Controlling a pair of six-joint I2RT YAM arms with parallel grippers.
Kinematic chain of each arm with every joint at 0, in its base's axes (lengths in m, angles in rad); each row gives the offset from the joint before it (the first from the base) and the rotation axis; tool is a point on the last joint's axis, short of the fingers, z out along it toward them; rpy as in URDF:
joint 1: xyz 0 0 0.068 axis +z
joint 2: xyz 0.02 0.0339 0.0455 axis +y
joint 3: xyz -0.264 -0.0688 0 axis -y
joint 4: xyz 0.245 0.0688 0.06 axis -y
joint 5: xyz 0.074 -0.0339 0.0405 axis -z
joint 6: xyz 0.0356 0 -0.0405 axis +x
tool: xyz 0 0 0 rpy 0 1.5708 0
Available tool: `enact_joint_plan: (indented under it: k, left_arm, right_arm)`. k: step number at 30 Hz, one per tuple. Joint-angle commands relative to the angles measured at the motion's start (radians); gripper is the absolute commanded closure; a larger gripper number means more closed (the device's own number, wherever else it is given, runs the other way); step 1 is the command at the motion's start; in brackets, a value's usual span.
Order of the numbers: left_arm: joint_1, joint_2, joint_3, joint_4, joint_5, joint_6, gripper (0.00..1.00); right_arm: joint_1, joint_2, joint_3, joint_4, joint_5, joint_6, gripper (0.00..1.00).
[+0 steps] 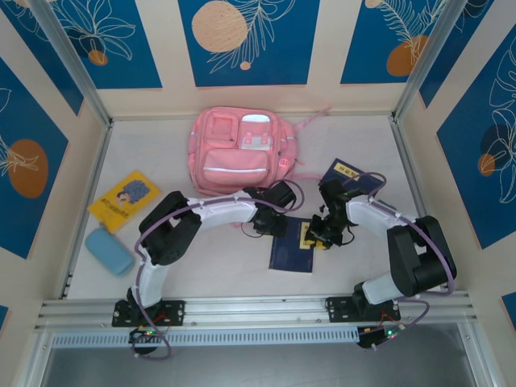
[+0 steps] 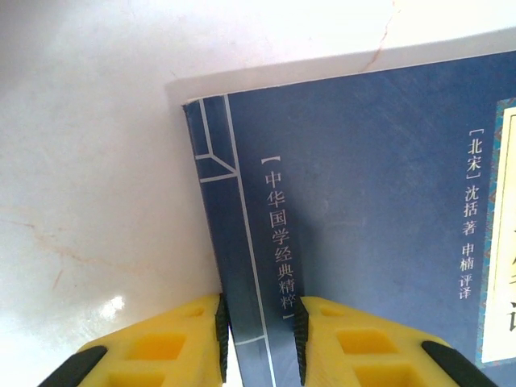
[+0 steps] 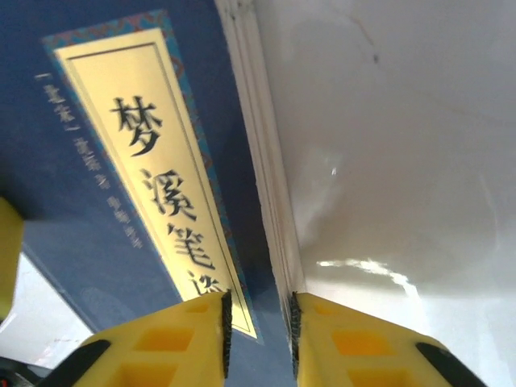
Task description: Pack the student bag
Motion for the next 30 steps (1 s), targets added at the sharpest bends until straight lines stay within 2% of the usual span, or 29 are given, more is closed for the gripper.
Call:
enact_joint_plan:
  k: [1, 7, 12, 14, 18, 20, 24, 30]
  left_arm:
    - [-0.023, 0.077, -0.009, -0.032, -0.023, 0.021, 0.73]
    - [-0.023, 0.048, -0.001, -0.036, -0.005, 0.035, 0.75]
    - [-0.010, -0.065, 0.003, -0.050, -0.016, 0.066, 0.71]
    - [0.005, -0.118, 0.002, -0.059, -0.021, 0.078, 0.66]
    - [0.058, -0.242, -0.041, -0.054, -0.010, 0.079, 0.48]
    - [0.102, -0.308, -0.091, -0.009, 0.058, 0.077, 0.38]
    - [0.217, -0.439, -0.224, 0.147, 0.275, 0.025, 0.26]
    - [0.333, -0.562, -0.370, 0.296, 0.461, -0.039, 0.12]
  right_arm:
    - [0.010, -0.058, 0.049, -0.002, -0.081, 0.024, 0.77]
    - [0.005, -0.059, 0.058, -0.017, -0.083, 0.036, 0.98]
    - [-0.010, -0.100, 0.059, -0.021, -0.062, 0.039, 1.00]
    - [-0.020, -0.132, 0.060, -0.019, -0.062, 0.032, 1.00]
    - [-0.044, -0.214, 0.066, 0.009, -0.118, 0.005, 1.00]
    - [-0.058, -0.251, 0.070, 0.036, -0.168, -0.006, 1.00]
    - [-0.083, -0.311, 0.091, 0.114, -0.304, -0.004, 1.00]
    - [-0.087, -0.325, 0.153, 0.212, -0.455, 0.040, 1.00]
